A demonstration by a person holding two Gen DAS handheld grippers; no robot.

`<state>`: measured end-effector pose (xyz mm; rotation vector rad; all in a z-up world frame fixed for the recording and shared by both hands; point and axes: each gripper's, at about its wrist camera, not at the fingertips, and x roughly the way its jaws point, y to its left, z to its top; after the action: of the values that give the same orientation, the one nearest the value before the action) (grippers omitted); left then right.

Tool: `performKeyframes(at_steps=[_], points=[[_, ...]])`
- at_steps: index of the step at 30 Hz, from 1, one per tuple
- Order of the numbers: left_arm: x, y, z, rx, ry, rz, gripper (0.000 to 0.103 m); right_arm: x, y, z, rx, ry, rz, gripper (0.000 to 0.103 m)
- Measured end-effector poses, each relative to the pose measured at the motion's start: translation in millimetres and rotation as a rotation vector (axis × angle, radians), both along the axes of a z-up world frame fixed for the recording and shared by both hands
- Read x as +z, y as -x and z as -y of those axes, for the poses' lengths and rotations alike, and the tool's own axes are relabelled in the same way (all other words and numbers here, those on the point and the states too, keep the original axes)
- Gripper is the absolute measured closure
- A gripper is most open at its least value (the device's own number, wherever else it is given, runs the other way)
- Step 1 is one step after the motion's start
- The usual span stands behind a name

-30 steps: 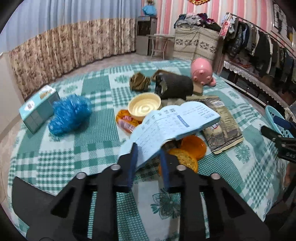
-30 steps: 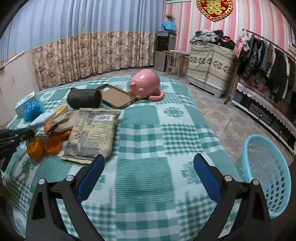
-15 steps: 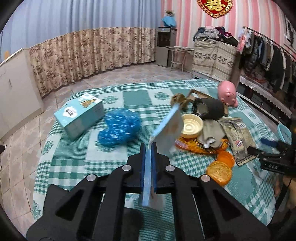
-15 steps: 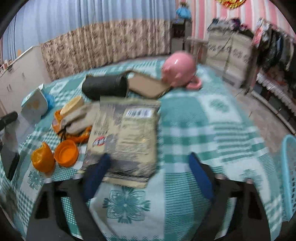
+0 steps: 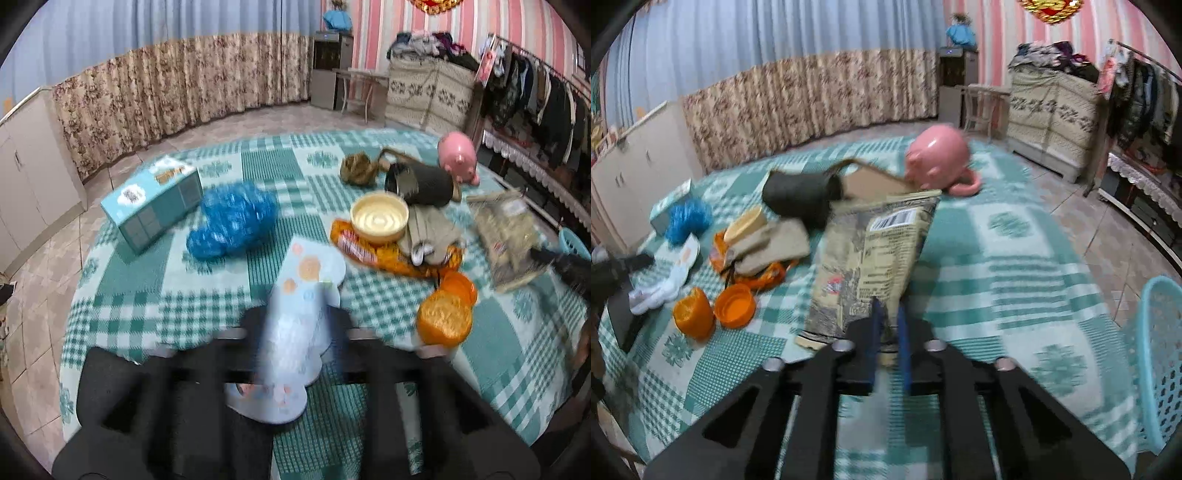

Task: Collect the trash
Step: 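Grasp the white paper leaflet with the left gripper while the right grasps the printed snack packet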

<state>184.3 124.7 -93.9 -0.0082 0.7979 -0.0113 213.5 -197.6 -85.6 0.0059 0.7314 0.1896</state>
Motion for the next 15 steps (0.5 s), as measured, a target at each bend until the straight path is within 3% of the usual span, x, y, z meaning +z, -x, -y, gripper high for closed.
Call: performKeyframes(at_steps=[1, 4, 9, 15], points=[[-2, 3, 1, 0.009, -0.008, 0.001, 0.03, 4, 1, 7, -0.013, -0.007, 0.009, 0.097], [-8, 4, 5, 0.004, -0.043, -0.018, 0.02, 8, 2, 25, -0.033, -0.038, 0.01, 0.097], [-24, -5, 3, 0.009, -0.062, -0.112, 0.019, 9, 4, 41, -0.056, -0.059, 0.012, 0.097], [-26, 13, -7, -0.007, -0.05, -0.106, 0.019, 12, 7, 50, -0.062, -0.076, 0.026, 0.097]])
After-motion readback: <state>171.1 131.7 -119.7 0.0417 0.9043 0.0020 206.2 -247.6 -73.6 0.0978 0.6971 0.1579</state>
